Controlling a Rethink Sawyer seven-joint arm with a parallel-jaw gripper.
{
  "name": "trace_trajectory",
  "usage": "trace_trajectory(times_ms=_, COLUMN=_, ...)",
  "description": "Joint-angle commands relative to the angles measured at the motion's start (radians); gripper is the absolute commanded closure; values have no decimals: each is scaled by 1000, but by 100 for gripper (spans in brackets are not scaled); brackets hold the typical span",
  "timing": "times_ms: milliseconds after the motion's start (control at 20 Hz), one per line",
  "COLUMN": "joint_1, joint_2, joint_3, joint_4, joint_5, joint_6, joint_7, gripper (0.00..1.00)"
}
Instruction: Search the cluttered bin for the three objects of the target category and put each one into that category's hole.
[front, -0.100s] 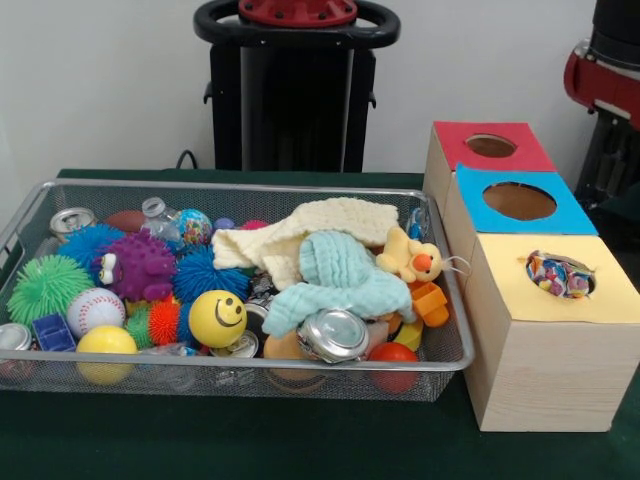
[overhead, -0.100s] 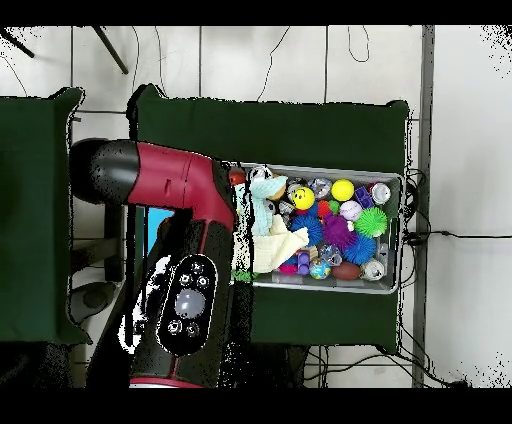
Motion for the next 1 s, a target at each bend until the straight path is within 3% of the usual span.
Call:
trace_trajectory(times_ms=50, joint_1=-29, joint_2=78, joint_3=8, joint_4=-26, joint_5=-46, joint_6=-18, joint_7=152, gripper=100)
trace_trajectory(times_ms=1000, joint_1=-17, joint_2=151, joint_3=-52, joint_4=-85, joint_5=-45, joint_6=-78, joint_7=194, gripper=100)
